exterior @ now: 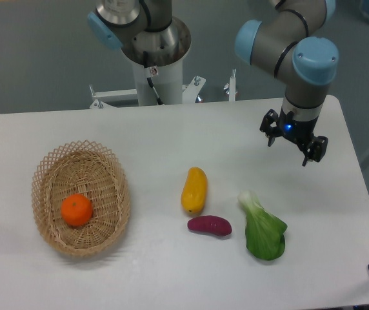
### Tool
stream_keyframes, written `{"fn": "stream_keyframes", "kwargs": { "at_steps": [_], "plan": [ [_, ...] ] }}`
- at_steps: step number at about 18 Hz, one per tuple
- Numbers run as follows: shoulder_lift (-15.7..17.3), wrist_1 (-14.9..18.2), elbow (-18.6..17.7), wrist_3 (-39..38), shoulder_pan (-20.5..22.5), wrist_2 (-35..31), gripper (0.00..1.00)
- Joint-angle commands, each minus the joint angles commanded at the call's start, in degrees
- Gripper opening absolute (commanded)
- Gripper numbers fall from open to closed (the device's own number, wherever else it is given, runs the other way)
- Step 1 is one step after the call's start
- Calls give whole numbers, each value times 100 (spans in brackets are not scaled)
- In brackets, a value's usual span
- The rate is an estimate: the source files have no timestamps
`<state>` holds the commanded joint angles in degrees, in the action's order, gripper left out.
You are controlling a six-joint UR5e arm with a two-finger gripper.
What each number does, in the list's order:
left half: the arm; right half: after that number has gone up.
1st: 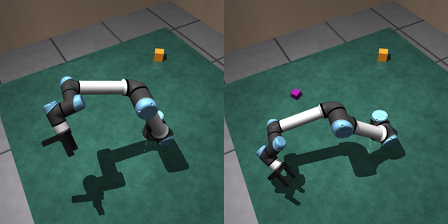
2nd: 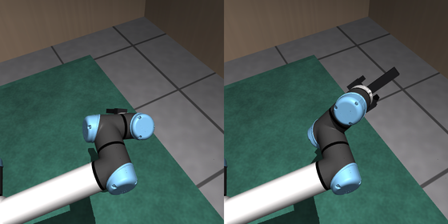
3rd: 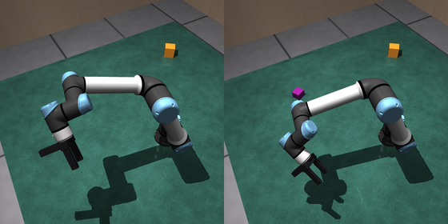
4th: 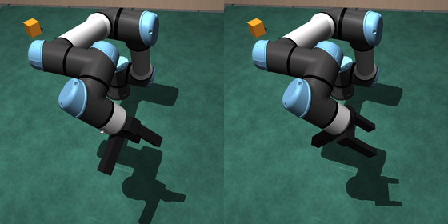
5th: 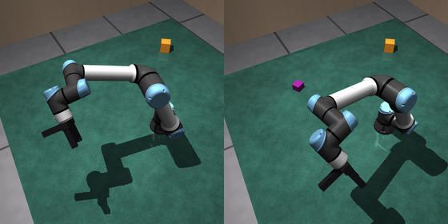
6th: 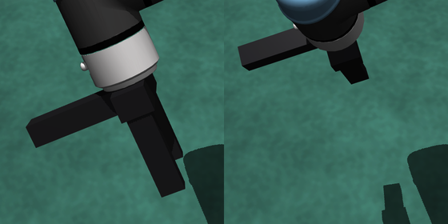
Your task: Pick up the orange from the basket
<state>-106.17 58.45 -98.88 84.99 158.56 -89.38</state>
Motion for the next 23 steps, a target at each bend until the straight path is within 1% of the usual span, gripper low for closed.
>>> {"fn": "stream_keyframes", "kwargs": {
  "at_steps": [4, 7, 8, 15, 20, 23],
  "plan": [
    [0, 9, -9, -52, -123, 0, 100],
    [9, 9, -9, -421, -237, 52, 100],
    [9, 9, -26, -509, -333, 53, 100],
    [35, -9, -26, -957, -659, 157, 100],
    [44, 0, -26, -1063, -808, 184, 100],
    [44, -9, -27, -1501, -931, 263, 100]
  ]
}}
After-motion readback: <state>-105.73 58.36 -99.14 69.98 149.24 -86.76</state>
